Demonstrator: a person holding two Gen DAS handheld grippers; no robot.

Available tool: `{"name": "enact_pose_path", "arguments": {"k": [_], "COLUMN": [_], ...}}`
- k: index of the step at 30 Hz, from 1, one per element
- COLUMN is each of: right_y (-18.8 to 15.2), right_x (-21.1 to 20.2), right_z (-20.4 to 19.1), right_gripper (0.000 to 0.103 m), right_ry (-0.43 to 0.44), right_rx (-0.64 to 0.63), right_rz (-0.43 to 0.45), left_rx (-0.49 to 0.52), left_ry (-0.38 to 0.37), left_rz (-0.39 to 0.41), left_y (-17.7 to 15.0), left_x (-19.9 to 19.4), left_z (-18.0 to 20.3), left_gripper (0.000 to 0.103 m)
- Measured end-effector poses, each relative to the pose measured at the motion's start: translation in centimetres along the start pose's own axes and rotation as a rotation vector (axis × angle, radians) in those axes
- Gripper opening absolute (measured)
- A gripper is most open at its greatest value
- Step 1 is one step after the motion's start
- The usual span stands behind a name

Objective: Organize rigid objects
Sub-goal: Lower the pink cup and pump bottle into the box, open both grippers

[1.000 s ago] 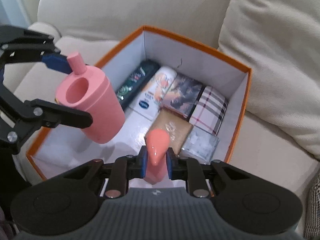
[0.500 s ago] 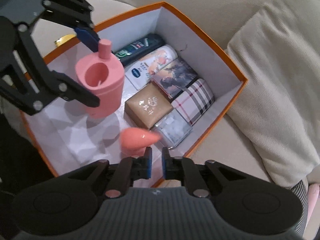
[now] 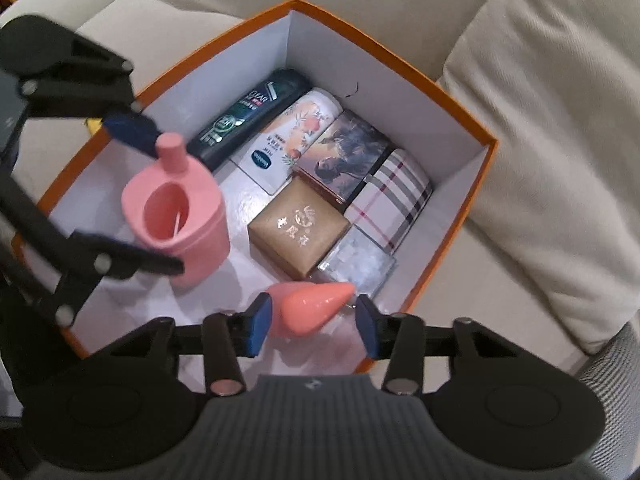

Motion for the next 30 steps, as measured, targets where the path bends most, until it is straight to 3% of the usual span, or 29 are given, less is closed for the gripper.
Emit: {"name": "enact_pose_path", "arguments": {"k": [2,6,10,17,25,30], "right_y": [-0.2,-0.7,-1.1,-0.8,-1.7,-2.1], "right_x": [-0.1,-0.2,-0.5,-2.1,-2.1,-2.1], "right_z": [-0.1,-0.5,-0.8,-0.2,-1.0,-1.0], "right_gripper": [0.037,0.025,0.024,0.025,0.03,0.031], "right_ry": [-0.019,-0.146,-0.16,-0.068,-0.045,-0.029], "right_rx": [-0.039,-0.232,-0.325,-0.235,-0.247,-0.256], "right_rz": [-0.007,-0.027,-0.034,0.02,0.036,0.039], "left_rx": [0.009,0.015,0.038,0.032,0.121,0.121], "left_ry": [-0.003,-0.012,-0.02,-0.025,-0.008,-0.006], "left_rz": [-0.005,-0.011,-0.025,-0.075,-0.091,-0.119], "left_y": [0.1,0.4,0.8,1.0,1.5,1.0], "left_x": [0.4,1.5,2.8,5.4,6.5,6.5], "left_z": [0.0,0.2,1.1,1.6,2.3,2.0], "left_gripper": [0.067,0.067,0.067,0.067,0.067,0.072]}}
Point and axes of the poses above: each gripper's, at about its wrist camera, not at the fingertips, and x roughly the way its jaws point, z to its right, y to its top, the point moved 10 cm from there along x, roughly the way its jaws point, and after that the axes turned 7 degrees about -z, right-handed, at the moved point
